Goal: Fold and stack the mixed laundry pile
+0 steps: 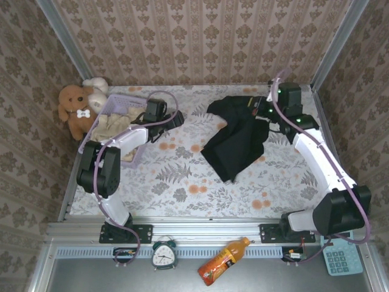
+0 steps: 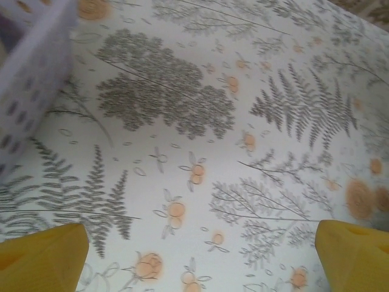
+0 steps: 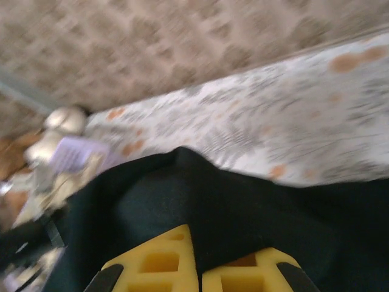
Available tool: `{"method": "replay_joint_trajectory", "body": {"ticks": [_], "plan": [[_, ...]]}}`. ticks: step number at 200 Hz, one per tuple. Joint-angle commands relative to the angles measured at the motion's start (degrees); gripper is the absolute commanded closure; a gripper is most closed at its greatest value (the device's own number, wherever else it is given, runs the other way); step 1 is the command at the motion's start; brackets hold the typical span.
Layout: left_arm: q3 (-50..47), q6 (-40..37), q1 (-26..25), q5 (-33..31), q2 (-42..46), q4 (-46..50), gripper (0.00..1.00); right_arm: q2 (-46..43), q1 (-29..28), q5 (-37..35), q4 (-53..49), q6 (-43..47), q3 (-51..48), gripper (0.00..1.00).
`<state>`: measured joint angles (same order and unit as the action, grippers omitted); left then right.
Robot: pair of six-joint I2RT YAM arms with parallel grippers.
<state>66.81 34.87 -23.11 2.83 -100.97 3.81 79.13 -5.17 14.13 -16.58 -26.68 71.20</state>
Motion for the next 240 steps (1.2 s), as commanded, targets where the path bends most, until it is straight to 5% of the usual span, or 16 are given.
{"method": "replay_joint_trajectory", "body": {"ticks": [1, 19, 56, 81, 124, 194, 211, 240], "plan": [[1.6, -1.0, -4.0, 7.2, 0.6, -0.9, 0.04, 11.6, 6.1, -7.8, -4.6, 2.1, 0.7, 0.76], [3.1, -1.3, -7.4, 9.8, -0.5, 0.2, 0.05, 18.4, 8.0, -9.6, -7.4, 3.0, 4.0, 0.41], [3.7, 0.0, -12.6, 15.8, -2.8, 0.5, 0.07, 11.5, 3.4, -15.9, -7.7, 4.8, -3.6, 0.25], [3.4, -0.1, -15.4, 19.0, -4.7, -0.8, 0.09, 5.4, -0.5, -16.5, -10.9, 5.8, -8.4, 0.26], [7.5, -0.2, -17.0, 12.1, -10.3, 10.2, 0.20, 2.6, -8.9, -14.7, -13.1, -0.3, -14.6, 0.30], [12.1, -3.6, -20.0, 3.5, -16.4, 17.3, 0.21, 10.2, -9.2, -13.2, -0.2, -7.1, -19.3, 0.41], [12.1, -3.2, -20.1, 3.7, -17.5, 16.8, 0.30, 10.5, -9.3, -12.6, 0.8, -7.7, -19.1, 0.51], [12.5, -3.1, -20.2, 4.4, -18.5, 15.6, 0.44, 8.6, -9.2, -14.1, -1.8, -6.7, -18.5, 0.48]]}}
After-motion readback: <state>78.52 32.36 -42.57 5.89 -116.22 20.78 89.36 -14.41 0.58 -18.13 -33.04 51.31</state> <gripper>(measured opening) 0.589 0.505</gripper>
